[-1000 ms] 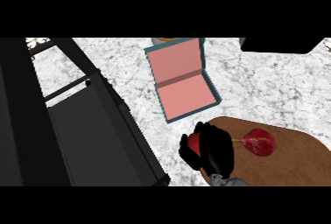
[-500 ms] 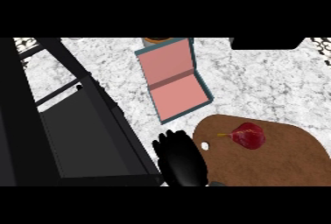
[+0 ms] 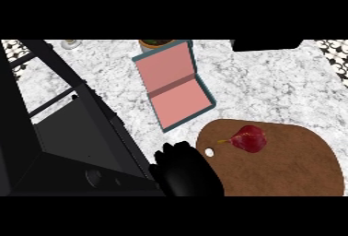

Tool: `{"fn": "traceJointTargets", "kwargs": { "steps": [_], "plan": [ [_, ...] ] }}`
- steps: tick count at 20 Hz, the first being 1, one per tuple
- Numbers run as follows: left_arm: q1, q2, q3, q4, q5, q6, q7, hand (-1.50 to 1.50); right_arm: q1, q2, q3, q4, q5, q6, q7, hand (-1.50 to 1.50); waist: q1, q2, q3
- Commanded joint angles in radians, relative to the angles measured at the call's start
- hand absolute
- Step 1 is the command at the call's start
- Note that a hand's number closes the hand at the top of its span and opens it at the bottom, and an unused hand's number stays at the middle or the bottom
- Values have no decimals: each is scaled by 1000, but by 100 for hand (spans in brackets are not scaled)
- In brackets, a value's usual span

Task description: Pick the tomato from the cutting board and place it in the cardboard box

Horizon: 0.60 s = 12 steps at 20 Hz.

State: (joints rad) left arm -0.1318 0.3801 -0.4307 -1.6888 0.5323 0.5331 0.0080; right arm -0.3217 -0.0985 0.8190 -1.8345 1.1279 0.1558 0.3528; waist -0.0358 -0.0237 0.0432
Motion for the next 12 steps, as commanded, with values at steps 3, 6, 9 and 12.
{"fn": "traceJointTargets", "kwargs": {
  "steps": [3, 6, 9, 12],
  "plan": [
    [-62, 174, -100, 51, -139, -140, 0, 0, -26, 51, -64, -202, -81, 42, 11, 150, -38, 17, -38],
    [-59, 181, -95, 47, -135, -144, 6, 0, -4, 77, -77, -243, -99, 66, 54, 150, -36, 17, -39],
    [-56, 183, -95, 36, -140, -142, 13, 0, -14, 75, -139, -308, -108, 103, 98, 150, -40, 15, -39],
    [-80, 174, -99, 41, -164, -135, 12, 0, -43, 81, -183, -307, -115, 134, 120, 150, -31, 21, -40]
  ]
}}
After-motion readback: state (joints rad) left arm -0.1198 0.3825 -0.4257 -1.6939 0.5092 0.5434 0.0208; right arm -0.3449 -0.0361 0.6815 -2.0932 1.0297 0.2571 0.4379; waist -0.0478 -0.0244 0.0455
